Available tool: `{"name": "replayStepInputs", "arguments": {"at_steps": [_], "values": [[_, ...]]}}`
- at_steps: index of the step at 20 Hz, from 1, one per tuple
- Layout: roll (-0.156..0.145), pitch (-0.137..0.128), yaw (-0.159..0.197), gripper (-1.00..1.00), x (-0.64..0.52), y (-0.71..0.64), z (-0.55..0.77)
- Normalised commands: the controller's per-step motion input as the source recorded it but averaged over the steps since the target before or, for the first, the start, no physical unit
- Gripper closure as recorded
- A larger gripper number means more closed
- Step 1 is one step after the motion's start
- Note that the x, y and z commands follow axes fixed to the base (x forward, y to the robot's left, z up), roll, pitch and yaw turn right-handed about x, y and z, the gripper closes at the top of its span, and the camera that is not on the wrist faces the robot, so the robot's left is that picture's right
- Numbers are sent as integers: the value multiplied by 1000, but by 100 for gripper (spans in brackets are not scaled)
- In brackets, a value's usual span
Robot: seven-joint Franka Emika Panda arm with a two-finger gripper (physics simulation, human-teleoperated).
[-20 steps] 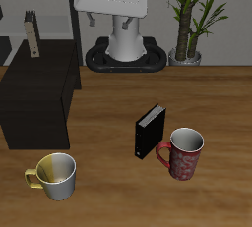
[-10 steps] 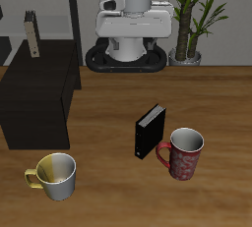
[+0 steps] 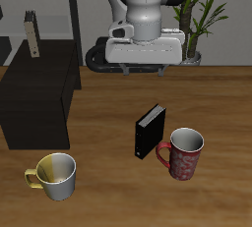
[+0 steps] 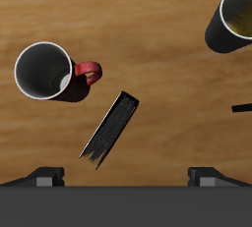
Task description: Yellow book upright top shelf and black book top region shelf and red mug top shelf
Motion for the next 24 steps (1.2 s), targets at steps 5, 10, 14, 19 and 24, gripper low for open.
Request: {"name": "replayStepInputs", "arguments": {"at_steps": [5,10,14,19,24], "values": [[-14,-14,-86,-100,232,95,-493],[-4,-17,-37,-100,94,-19,-383],[-37,-3,-67,-100,123,-73,-344],[-7,38,-50,-100,60,55,-360],[4,60,-2,-100,119,0,-361]]}}
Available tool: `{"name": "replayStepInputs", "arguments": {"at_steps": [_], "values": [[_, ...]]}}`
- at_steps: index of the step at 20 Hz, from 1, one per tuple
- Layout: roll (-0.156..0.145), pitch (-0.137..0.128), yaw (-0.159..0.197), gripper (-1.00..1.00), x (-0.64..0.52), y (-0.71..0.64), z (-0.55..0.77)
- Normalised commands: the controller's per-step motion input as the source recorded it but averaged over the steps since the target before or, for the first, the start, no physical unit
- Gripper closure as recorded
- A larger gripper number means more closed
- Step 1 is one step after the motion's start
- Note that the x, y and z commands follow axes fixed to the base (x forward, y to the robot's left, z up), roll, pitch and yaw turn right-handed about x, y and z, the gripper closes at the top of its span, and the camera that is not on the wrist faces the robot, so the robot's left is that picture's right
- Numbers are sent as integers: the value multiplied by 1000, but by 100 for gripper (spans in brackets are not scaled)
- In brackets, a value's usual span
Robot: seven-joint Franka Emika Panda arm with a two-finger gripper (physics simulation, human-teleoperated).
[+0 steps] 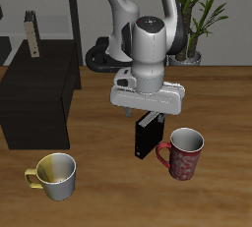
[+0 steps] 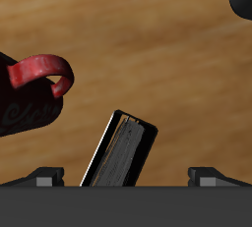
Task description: Yellow book upright top shelf and black book top region shelf and red mug top shelf
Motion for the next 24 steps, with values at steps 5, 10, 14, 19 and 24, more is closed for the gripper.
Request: {"name": "replayStepInputs", "arguments": {"at_steps": [5,10,14,19,24], "values": [[9,47,3,-100,35,1,-299],[-10,15,12,100,-30,-26,-17],[-46,-3,60,100,-203,-64,134],[-219,-36,152,100,-318,-76,283],[-358,-86,142,100,-547,63,534]]}}
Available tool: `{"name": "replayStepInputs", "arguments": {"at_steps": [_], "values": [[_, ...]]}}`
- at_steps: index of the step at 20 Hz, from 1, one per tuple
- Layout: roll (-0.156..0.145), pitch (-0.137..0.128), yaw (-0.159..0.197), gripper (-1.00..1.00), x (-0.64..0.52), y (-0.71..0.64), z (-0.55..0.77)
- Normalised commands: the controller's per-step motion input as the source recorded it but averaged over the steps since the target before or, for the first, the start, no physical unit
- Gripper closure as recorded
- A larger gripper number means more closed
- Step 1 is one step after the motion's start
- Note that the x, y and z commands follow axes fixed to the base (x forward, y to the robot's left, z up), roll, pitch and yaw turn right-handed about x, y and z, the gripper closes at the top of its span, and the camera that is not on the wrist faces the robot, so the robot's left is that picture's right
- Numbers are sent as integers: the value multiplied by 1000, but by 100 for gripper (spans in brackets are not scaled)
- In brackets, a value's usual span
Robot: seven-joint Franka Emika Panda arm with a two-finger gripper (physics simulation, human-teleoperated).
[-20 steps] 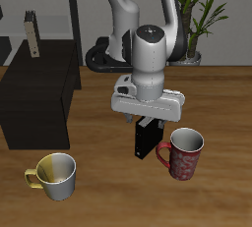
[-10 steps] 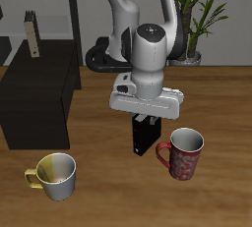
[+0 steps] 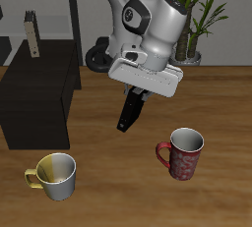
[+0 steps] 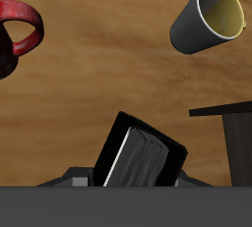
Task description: Yellow book upright top shelf and black book top region shelf and red mug top shelf
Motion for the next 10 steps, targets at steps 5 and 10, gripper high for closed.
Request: {"name": "replayStepInputs", "arguments": {"at_steps": [5,10], "values": [[-209,62,68,100,-267,55,234],[-281,19,118,100,-452,234,146]]}}
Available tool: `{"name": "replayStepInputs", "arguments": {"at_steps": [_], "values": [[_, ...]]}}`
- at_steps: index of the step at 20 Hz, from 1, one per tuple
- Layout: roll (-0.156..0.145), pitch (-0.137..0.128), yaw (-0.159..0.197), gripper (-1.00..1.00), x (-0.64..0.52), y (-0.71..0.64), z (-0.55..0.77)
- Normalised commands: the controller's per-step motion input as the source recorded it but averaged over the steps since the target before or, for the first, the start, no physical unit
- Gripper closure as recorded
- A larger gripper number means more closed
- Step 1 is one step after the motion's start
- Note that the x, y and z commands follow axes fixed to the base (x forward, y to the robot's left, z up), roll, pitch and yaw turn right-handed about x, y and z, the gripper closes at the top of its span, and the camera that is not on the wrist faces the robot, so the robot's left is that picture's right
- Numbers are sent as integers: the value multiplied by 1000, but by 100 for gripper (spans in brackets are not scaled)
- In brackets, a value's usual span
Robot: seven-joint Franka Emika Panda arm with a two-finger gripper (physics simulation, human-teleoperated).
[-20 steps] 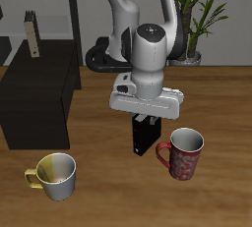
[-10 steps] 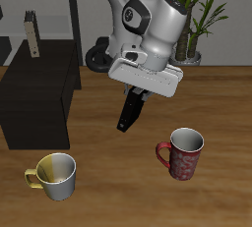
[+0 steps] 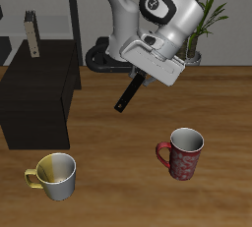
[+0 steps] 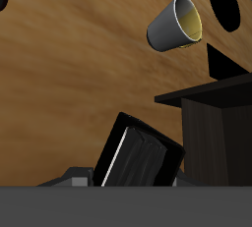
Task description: Yellow book upright top shelf and black book top region shelf and red mug top shelf
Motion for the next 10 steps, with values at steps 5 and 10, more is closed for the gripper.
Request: {"name": "replayStepInputs", "arguments": {"at_steps": [5,10], "values": [[-268,6,94,100,63,-82,115],[-276,-7,90,100,217,-415,91]]}}
